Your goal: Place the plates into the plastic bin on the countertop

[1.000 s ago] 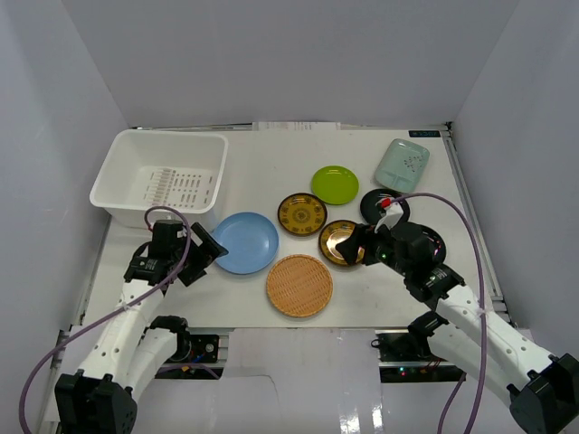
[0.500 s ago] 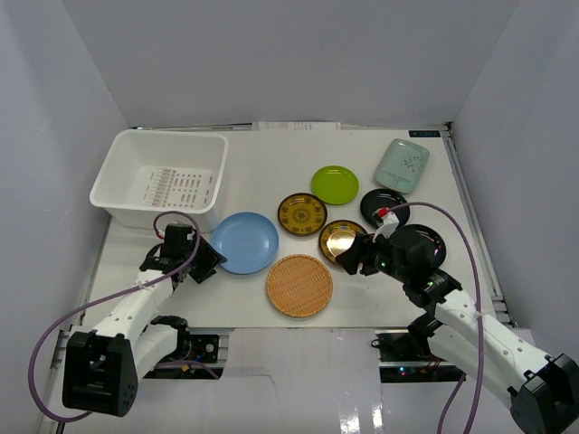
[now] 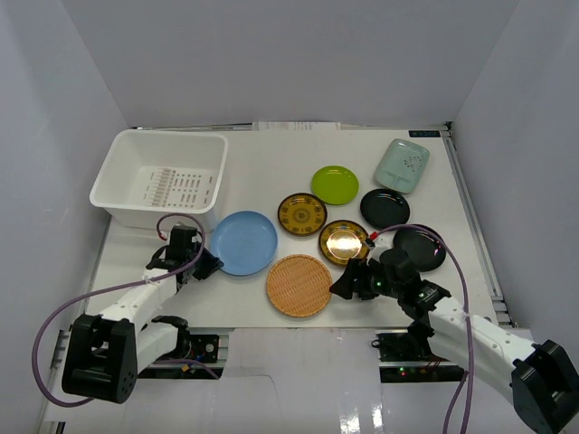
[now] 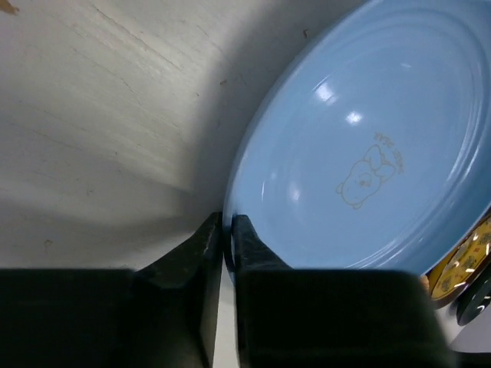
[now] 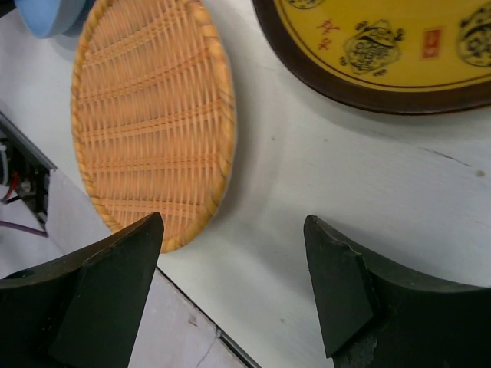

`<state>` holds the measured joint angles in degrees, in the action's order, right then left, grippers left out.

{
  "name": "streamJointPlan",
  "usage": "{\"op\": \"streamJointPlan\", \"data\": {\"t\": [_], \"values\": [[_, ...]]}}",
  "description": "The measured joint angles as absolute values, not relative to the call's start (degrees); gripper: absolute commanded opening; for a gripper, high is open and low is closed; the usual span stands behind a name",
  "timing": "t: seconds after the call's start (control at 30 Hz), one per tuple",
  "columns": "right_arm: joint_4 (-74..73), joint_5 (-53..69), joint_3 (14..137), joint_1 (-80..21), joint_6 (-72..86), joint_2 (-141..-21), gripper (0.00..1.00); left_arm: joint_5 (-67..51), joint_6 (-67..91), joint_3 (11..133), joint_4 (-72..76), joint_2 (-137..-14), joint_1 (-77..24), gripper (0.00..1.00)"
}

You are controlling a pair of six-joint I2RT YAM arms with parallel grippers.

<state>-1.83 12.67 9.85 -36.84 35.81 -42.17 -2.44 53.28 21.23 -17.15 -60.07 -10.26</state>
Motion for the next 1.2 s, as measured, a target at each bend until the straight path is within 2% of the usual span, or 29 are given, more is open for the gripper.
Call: {"op": "streamJointPlan", "data": {"t": [0.03, 0.07, 0.37, 0.63, 0.8, 0.97, 1.03, 1.2], "values": [[-0.1, 13.1, 9.6, -37.4, 36.7, -43.0, 0.79, -2.3, 53.4, 21.1, -16.6, -60.2, -10.3, 0.01], [1.3, 13.4, 9.3, -37.8, 37.4, -43.7, 0.77, -2.4, 53.5, 21.0, -16.2, -60.2, -10.3, 0.00], [19.1, 15.1, 4.7, -38.9, 46.2, -51.7, 0.65, -2.9, 51.3, 20.1, -20.8, -54.7, -10.6, 0.00], [23.2, 13.9, 3.1, -39.3, 49.7, -53.1, 0.55, -10.4, 51.5, 22.0, -30.8, -41.4, -12.6, 0.00], [27.4, 13.8, 3.0, -39.7, 51.9, -54.8, 0.48, -14.5, 51.2, 31.2, -34.5, -37.7, -12.6, 0.00], [30.4, 13.5, 2.9, -40.4, 52.5, -58.2, 0.24, -15.0, 50.0, 43.7, -34.2, -41.8, -12.6, 0.00], [30.8, 13.4, 2.9, -40.6, 52.8, -58.9, 0.10, -13.9, 48.7, 49.9, -34.2, -45.2, -12.6, 0.00], [31.7, 12.9, 2.9, -40.7, 53.8, -56.9, 0.08, -8.4, 45.5, 65.0, -32.8, -56.6, -12.3, 0.00]]}}
